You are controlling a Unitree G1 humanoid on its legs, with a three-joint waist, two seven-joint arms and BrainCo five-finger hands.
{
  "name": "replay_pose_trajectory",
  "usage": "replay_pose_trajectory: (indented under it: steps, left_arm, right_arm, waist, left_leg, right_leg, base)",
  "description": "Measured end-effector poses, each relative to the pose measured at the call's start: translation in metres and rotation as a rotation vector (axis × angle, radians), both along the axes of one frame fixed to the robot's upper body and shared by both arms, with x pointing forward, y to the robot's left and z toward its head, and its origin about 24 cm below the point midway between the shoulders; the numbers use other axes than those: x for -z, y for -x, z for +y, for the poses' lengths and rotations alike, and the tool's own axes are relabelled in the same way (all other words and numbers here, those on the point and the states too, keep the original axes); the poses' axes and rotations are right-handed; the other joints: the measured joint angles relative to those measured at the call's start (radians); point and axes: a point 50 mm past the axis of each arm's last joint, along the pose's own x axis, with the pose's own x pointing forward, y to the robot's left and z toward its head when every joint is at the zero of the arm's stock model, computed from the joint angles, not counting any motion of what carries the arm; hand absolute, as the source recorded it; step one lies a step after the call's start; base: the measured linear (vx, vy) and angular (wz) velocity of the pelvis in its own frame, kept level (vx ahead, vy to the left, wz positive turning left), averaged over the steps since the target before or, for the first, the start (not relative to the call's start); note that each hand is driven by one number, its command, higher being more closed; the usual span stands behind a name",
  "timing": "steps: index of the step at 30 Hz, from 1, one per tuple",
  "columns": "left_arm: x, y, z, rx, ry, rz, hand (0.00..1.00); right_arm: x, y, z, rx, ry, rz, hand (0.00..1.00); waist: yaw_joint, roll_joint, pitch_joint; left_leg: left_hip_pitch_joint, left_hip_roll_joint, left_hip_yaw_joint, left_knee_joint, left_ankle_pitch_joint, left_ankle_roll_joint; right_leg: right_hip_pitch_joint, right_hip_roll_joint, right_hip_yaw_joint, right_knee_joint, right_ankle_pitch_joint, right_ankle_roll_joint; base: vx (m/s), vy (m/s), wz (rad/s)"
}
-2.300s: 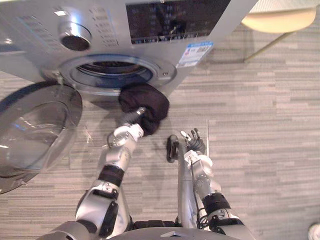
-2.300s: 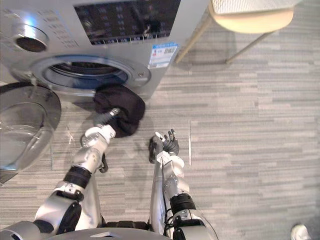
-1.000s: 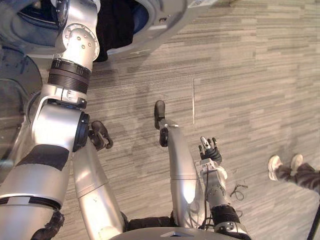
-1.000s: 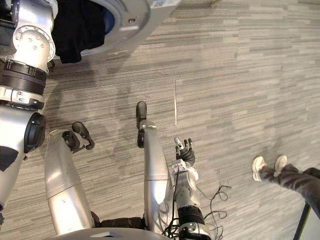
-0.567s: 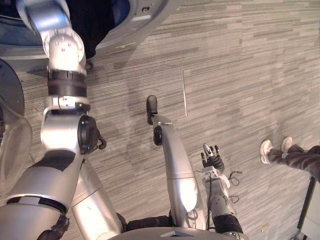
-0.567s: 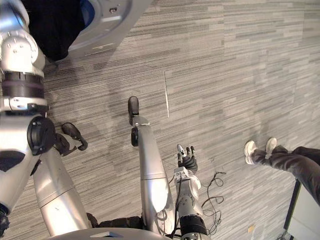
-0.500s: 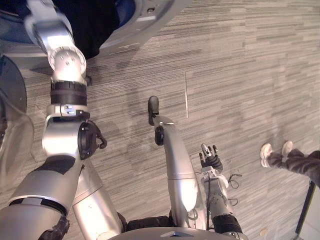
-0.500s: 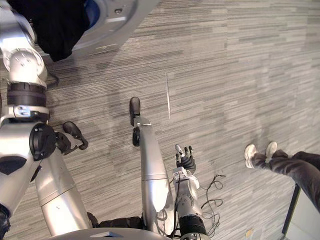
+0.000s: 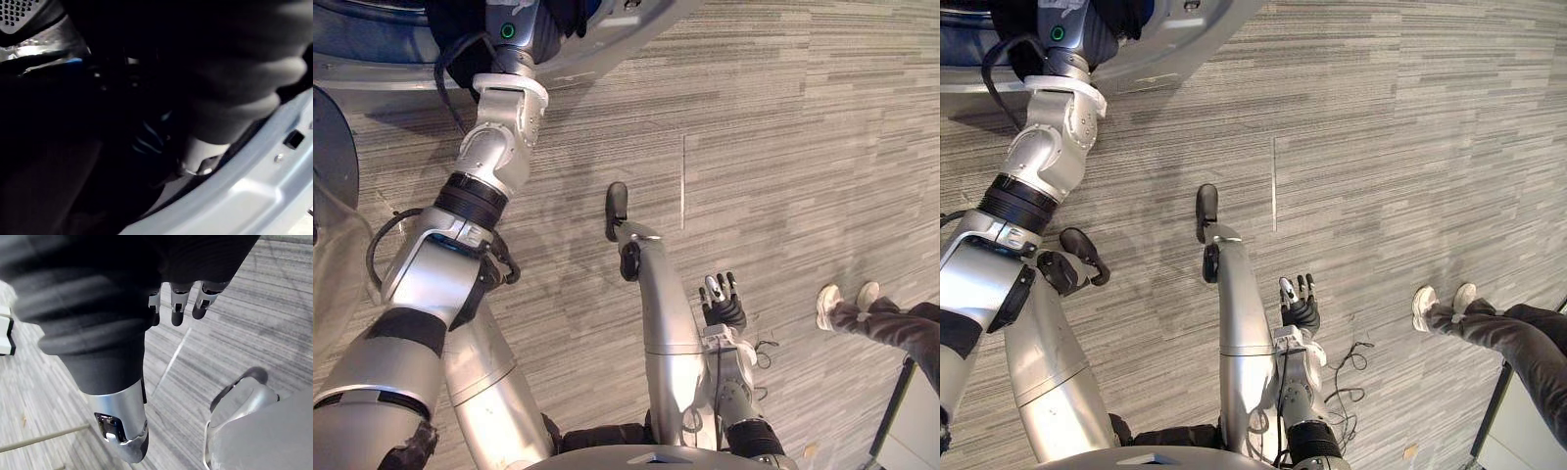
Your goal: Pick up the laundry basket with both hands and put the clothes into the washing machine.
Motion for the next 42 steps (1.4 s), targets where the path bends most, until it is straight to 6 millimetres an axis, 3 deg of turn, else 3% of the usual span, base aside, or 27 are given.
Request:
replay_pose_trajectory:
  steps: [1, 2, 3, 4, 5, 6, 7, 9, 13, 16, 22, 27, 31, 32, 36, 38, 42]
  left_arm:
    - [-0.003, -0.001, 0.006, 0.017, 0.106, 0.007, 1.0]
    - [-0.004, -0.006, 0.024, 0.188, 0.611, 0.045, 1.0]
    - [-0.003, -0.008, 0.029, 0.278, 0.816, 0.057, 1.0]
    - [-0.004, -0.012, 0.029, 0.501, 1.181, 0.096, 1.0]
    - [-0.008, -0.012, 0.027, 0.636, 1.337, 0.101, 1.0]
    - [-0.022, -0.009, 0.024, 0.927, 1.633, 0.097, 1.0]
    - [-0.042, -0.004, 0.025, 1.059, 1.709, 0.051, 1.0]
    - [-0.074, 0.007, 0.026, 1.255, 1.8, -0.021, 1.0]
    - [-0.137, 0.04, 0.039, 1.497, 1.794, -0.2, 1.0]
    - [-0.16, 0.059, 0.049, 1.589, 1.768, -0.328, 1.0]
    - [-0.159, 0.075, 0.06, 1.722, 1.855, -0.52, 1.0]
    - [-0.156, 0.08, 0.055, 1.792, 1.887, -0.591, 1.0]
    - [-0.148, 0.078, 0.062, 1.784, 1.912, -0.633, 1.0]
    - [-0.144, 0.076, 0.066, 1.761, 1.914, -0.64, 0.0]
    - [-0.114, 0.052, 0.075, 1.581, 1.884, -0.564, 0.0]
    - [-0.078, 0.023, 0.079, 1.386, 1.977, -0.439, 0.0]
    - [-0.032, -0.007, 0.082, 1.125, 1.998, -0.191, 0.0]
  right_arm:
    - [0.0, 0.0, -0.001, 0.008, -0.007, 0.0, 0.0]
    - [0.001, 0.001, -0.002, 0.047, -0.034, 0.005, 0.0]
    - [0.002, 0.002, -0.003, 0.06, -0.043, 0.009, 0.0]
    - [0.004, 0.003, -0.005, 0.073, -0.052, 0.033, 0.0]
    - [0.004, 0.003, -0.005, 0.073, -0.054, 0.046, 0.0]
    - [0.006, 0.003, -0.006, 0.076, -0.066, 0.072, 0.0]
    - [0.008, 0.003, -0.006, 0.087, -0.089, 0.091, 0.0]
    - [0.007, 0.004, -0.013, 0.114, -0.103, 0.097, 0.0]
    - [0.001, 0.005, -0.026, 0.165, -0.107, 0.065, 0.0]
    - [0.002, 0.008, -0.034, 0.193, -0.114, 0.076, 0.0]
    - [0.004, 0.016, -0.051, 0.25, -0.11, 0.082, 0.0]
    - [0.008, 0.023, -0.056, 0.271, -0.149, 0.094, 0.0]
    - [0.009, 0.023, -0.053, 0.26, -0.174, 0.08, 0.0]
    - [0.009, 0.023, -0.051, 0.25, -0.179, 0.079, 0.0]
    - [0.011, 0.018, -0.036, 0.18, -0.184, 0.079, 0.0]
    - [0.013, 0.017, -0.028, 0.148, -0.187, 0.092, 0.0]
    - [0.026, 0.022, -0.025, 0.148, -0.196, 0.154, 0.0]
  waist:
    - [0.0, 0.0, 0.0]
    - [-0.004, 0.0, 0.0]
    - [-0.005, 0.0, 0.0]
    - [-0.004, 0.0, 0.0]
    - [-0.003, 0.0, 0.0]
    - [-0.003, 0.0, 0.0]
    - [-0.008, 0.0, 0.0]
    - [-0.009, -0.001, -0.001]
    - [-0.014, -0.002, -0.002]
    - [-0.022, -0.003, -0.002]
    - [-0.052, -0.004, -0.003]
    - [-0.051, -0.005, -0.003]
    - [-0.055, -0.006, -0.004]
    - [-0.058, -0.006, -0.004]
    - [-0.051, -0.007, -0.005]
    - [-0.041, -0.007, -0.005]
    - [-0.034, -0.007, -0.005]
  left_leg:
    - [-0.001, 0.0, 0.0, 0.0, 0.0, 0.0]
    - [-0.008, -0.002, -0.004, 0.0, 0.0, 0.0]
    - [-0.01, -0.005, -0.004, 0.0, 0.0, 0.0]
    - [-0.017, -0.009, -0.003, 0.002, -0.001, 0.0]
    - [-0.021, -0.01, -0.004, 0.006, -0.001, 0.0]
    - [-0.032, -0.008, -0.01, 0.019, -0.003, 0.002]
    - [-0.042, -0.006, -0.024, 0.031, -0.008, 0.001]
    - [-0.046, 0.001, -0.031, 0.044, -0.017, -0.002]
    - [-0.045, 0.029, -0.026, 0.069, -0.034, 0.005]
    - [-0.044, 0.041, -0.017, 0.08, -0.043, 0.009]
    - [-0.046, 0.046, 0.002, 0.092, -0.058, 0.023]
    - [-0.046, 0.039, 0.0, 0.095, -0.059, 0.022]
    - [-0.047, 0.033, -0.02, 0.122, -0.072, 0.002]
    - [-0.047, 0.033, -0.029, 0.128, -0.077, 0.0]
    - [-0.046, 0.032, -0.039, 0.128, -0.078, -0.002]
    - [-0.046, 0.028, -0.041, 0.128, -0.077, -0.003]
    - [-0.046, 0.022, -0.041, 0.124, -0.073, -0.003]
  right_leg:
    - [-0.001, 0.0, -0.001, 0.0, 0.0, 0.0]
    - [-0.004, -0.003, -0.005, 0.001, -0.004, -0.001]
    - [-0.007, -0.006, -0.007, 0.003, -0.005, -0.001]
    - [-0.018, -0.011, -0.007, 0.014, -0.012, -0.004]
    - [-0.023, -0.012, -0.007, 0.022, -0.013, -0.003]
    - [-0.03, -0.011, -0.007, 0.038, -0.016, -0.001]
    - [-0.031, -0.008, -0.014, 0.046, -0.02, 0.0]
    - [-0.03, 0.002, -0.014, 0.04, -0.019, 0.0]
    - [-0.025, 0.028, -0.003, 0.023, -0.001, 0.001]
    - [-0.023, 0.043, 0.014, 0.01, 0.01, 0.006]
    - [-0.029, 0.043, 0.03, 0.003, 0.021, 0.013]
    - [-0.044, 0.027, 0.017, 0.044, -0.001, 0.012]
    - [-0.061, 0.022, 0.013, 0.116, -0.041, 0.012]
    - [-0.061, 0.023, 0.01, 0.13, -0.052, 0.009]
    - [-0.061, 0.023, 0.006, 0.144, -0.06, 0.006]
    - [-0.06, 0.02, 0.005, 0.142, -0.061, 0.004]
    - [-0.06, 0.014, 0.003, 0.147, -0.061, 0.004]
  base:
    - [0.0, 0.038, 0.0]
    - [-0.01, 0.04, 0.03]
    - [-0.01, 0.045, 0.09]
    - [-0.01, 0.027, 0.08]
    - [-0.01, 0.035, 0.04]
    - [-0.01, 0.04, -0.04]
    - [-0.01, 0.044, -0.06]
    - [-0.04, 0.053, -0.13]
    - [-0.04, 0.053, -0.23]
    - [-0.04, 0.054, -0.19]
    - [-0.03, 0.059, -0.1]
    - [-0.01, 0.021, 0.06]
    - [-0.02, -0.006, 0.1]
    - [-0.04, 0.002, 0.08]
    - [-0.05, 0.006, 0.09]
    - [-0.07, 0.021, 0.08]
    - [-0.05, 0.024, 0.05]
